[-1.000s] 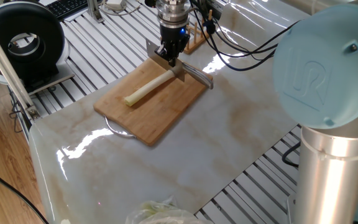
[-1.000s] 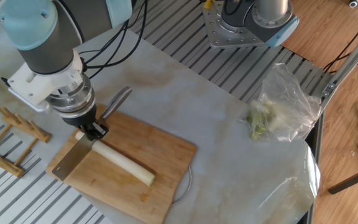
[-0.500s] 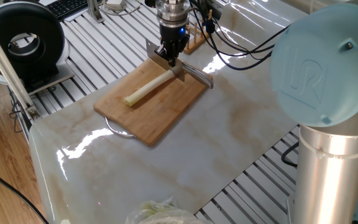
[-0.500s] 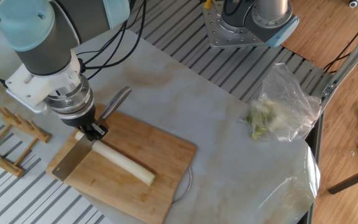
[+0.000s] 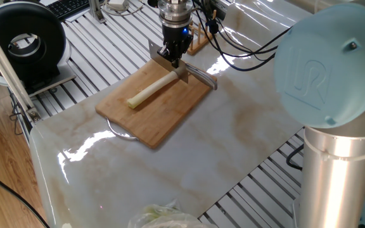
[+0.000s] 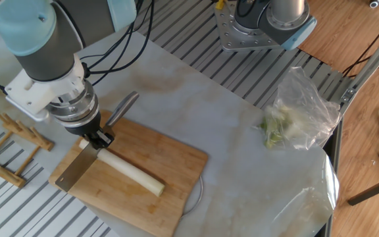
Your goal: Chop the scallions
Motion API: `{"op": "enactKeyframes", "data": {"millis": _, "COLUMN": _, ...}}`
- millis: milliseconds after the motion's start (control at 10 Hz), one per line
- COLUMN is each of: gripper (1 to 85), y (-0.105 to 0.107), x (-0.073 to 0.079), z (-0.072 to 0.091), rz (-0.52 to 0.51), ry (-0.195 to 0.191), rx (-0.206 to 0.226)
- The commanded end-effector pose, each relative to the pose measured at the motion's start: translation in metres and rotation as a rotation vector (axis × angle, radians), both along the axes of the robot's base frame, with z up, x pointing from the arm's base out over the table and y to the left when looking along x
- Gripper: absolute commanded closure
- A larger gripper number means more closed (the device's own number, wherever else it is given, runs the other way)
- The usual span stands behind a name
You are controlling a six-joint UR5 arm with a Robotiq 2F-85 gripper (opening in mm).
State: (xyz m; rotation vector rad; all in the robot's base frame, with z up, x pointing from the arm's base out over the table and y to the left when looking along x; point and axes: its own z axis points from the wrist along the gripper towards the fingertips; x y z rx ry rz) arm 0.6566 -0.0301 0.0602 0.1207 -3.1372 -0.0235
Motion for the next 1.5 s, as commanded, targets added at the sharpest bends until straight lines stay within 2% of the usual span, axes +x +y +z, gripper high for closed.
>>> {"op": "enactKeyframes", "data": {"millis": 0, "gripper": 84.3, "y": 0.0024, "x": 0.0006, "z": 0.0012, "rz": -0.003, "ry": -0.001, "rx": 0.014}}
{"op": "enactKeyframes", "data": {"millis": 700, "gripper": 84.3, "y": 0.0013, "x": -0.0004, "z": 0.0014, "rz": 0.002, "ry": -0.009, "rx": 0.021}}
{"op": "enactKeyframes", "data": {"millis": 900, "gripper": 84.3, "y": 0.0020, "x": 0.0005, "z": -0.0018, "rz": 0.003, "ry": -0.022, "rx": 0.023}}
{"op": "enactKeyframes", "data": {"millis": 1200, "gripper": 84.3, "y": 0.0016, "x": 0.0020, "z": 0.0042, "rz": 0.009, "ry": -0.032, "rx": 0.026}}
{"op": "enactKeyframes", "data": {"millis": 1400, "gripper": 84.3, "y": 0.0001, "x": 0.0063, "z": 0.0025, "rz": 0.013, "ry": -0.059, "rx": 0.027}}
